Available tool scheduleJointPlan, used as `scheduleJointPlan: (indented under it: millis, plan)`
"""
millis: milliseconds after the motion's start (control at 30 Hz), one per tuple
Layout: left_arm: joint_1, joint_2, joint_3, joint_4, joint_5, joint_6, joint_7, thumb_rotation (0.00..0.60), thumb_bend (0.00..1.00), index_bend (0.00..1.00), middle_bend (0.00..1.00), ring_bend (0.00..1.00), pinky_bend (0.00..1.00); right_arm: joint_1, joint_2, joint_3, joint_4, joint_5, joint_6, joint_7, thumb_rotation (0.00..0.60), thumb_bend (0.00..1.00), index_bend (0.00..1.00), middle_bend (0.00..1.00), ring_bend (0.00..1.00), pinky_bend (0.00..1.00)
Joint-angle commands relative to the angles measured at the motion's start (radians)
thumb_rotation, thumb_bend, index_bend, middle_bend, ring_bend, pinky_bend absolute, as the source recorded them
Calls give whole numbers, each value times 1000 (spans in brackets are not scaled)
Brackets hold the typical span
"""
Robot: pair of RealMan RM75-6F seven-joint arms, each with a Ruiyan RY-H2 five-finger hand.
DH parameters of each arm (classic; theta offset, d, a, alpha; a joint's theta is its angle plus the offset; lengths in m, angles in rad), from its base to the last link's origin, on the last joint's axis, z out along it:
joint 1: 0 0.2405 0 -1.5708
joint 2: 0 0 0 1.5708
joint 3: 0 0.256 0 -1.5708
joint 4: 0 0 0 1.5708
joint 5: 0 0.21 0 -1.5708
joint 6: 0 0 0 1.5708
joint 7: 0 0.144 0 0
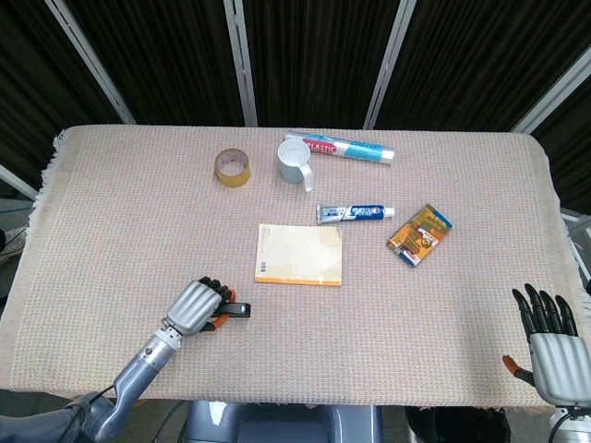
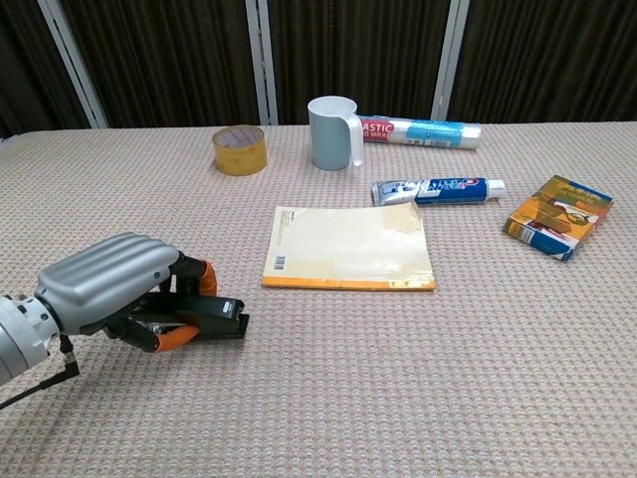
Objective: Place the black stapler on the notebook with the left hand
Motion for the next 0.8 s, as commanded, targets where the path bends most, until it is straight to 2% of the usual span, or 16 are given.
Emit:
scheduleJointPlan:
  millis: [33,200,300,367,433,700,800]
  plan:
    - [3,16,-5,-24,8,30,-5,600,470,602,528,418,445,1,-1,0,0,1,-2,-3,600,66,0,0,0,0]
    - [-4,49,-29,-68,1,52,-1,600,467,603,529,419,446,1,-1,0,-1,1,-4,-6,600,66,0,0,0,0]
    - [-24,60,-59,-87,-37,20,0,600,466,604,531,419,446,2,-1,0,0,1,-5,-3,600,66,0,0,0,0]
    - [-66,37,-127,-72,-103,-32,10,600,465,604,530,419,446,4,3,1,-1,2,-9,5,600,66,0,0,0,0]
    - [-91,16,-159,-62,-143,-62,17,600,465,604,530,420,446,5,7,1,-2,2,-10,14,600,66,0,0,0,0]
    - [-181,-67,-227,1,-199,-120,3,600,452,603,530,419,445,14,26,7,-2,12,-27,58,600,67,0,0,0,0]
    - [-254,-132,-259,64,-207,-159,4,600,450,602,530,419,445,30,42,22,1,39,-56,99,600,66,0,0,0,0]
